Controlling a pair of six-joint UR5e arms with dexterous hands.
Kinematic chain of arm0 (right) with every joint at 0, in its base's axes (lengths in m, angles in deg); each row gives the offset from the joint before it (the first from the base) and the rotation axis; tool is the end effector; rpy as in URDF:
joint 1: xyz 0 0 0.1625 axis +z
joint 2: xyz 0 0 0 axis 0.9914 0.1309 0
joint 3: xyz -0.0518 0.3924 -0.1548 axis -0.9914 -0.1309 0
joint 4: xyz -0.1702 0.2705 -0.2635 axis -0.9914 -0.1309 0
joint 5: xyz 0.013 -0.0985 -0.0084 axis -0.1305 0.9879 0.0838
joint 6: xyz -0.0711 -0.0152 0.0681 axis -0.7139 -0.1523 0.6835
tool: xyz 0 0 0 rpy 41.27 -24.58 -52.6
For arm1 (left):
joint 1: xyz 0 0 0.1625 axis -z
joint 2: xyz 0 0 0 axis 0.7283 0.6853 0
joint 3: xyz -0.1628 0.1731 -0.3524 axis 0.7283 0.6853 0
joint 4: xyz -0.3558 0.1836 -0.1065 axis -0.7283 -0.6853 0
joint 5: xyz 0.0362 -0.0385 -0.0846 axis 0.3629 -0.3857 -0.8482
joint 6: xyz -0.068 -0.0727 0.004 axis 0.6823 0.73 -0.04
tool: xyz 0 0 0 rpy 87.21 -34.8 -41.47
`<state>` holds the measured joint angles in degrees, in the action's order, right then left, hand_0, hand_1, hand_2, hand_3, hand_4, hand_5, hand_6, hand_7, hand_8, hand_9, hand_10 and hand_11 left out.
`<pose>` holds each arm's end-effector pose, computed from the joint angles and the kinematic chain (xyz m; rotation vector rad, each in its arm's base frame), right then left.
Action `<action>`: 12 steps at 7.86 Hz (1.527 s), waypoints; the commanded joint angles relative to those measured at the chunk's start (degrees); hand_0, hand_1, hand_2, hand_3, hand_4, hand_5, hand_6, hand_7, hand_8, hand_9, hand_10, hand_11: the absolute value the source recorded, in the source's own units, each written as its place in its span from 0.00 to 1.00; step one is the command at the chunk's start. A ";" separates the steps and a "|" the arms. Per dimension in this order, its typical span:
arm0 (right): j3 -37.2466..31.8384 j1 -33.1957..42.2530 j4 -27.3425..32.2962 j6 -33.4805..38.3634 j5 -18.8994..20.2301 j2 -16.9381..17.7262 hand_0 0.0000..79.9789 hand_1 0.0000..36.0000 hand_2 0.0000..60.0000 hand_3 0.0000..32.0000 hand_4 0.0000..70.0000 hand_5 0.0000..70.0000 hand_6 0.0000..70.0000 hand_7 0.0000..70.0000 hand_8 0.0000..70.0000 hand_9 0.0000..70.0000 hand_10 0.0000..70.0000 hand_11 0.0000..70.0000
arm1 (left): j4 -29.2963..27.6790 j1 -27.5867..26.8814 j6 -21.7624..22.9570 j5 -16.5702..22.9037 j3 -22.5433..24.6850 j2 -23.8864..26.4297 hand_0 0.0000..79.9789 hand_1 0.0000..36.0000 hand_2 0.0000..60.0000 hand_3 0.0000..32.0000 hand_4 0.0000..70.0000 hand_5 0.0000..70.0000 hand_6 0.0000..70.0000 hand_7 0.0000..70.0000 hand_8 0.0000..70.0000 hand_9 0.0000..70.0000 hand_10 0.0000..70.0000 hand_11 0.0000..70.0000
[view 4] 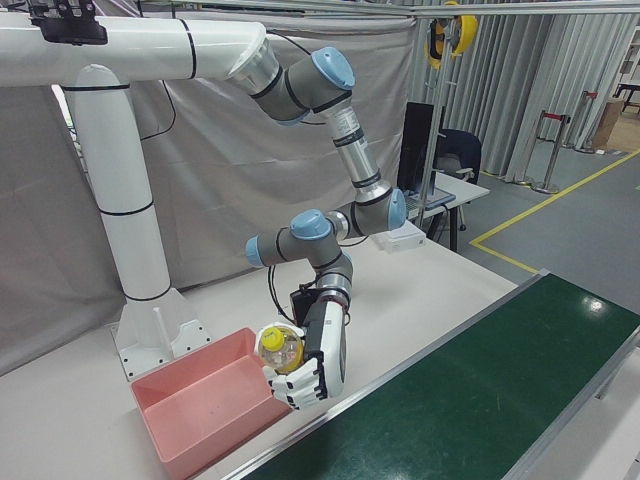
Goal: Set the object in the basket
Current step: 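Lift the bottle off the belt and carry it over the pink tray, then open the left hand to drop the bottle into the tray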
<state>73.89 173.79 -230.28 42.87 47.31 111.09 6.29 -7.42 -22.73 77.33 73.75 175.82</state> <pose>0.1434 -0.4850 0.6568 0.1203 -2.1301 2.2182 0.3428 -0.4907 0.2504 -0.3245 2.3987 -1.2892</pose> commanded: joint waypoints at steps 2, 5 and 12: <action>0.00 0.00 0.00 0.00 0.00 0.00 0.00 0.00 0.00 0.00 0.00 0.00 0.00 0.00 0.00 0.00 0.00 0.00 | 1.48 -11.86 -5.16 -2.14 3.15 -2.40 0.63 1.00 1.00 0.00 0.84 1.00 0.82 1.00 1.00 1.00 1.00 1.00; -0.09 0.00 0.00 0.00 0.00 0.00 0.00 0.00 0.00 0.00 0.00 0.00 0.00 0.00 0.00 0.00 0.00 0.00 | 1.65 -16.82 -5.63 -8.75 3.41 -2.92 0.62 1.00 1.00 0.00 0.81 1.00 0.76 1.00 0.95 1.00 1.00 1.00; -0.09 0.00 0.00 0.00 0.00 0.00 0.00 0.00 0.00 0.00 0.00 0.00 0.00 0.00 0.00 0.00 0.00 0.00 | 1.39 -16.65 -5.45 -3.13 3.15 -3.01 0.51 0.00 0.00 0.18 0.19 0.33 0.05 0.04 0.13 0.12 0.12 0.16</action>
<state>73.83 173.79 -230.29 42.87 47.30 111.09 7.79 -24.18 -28.21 71.53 77.18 172.78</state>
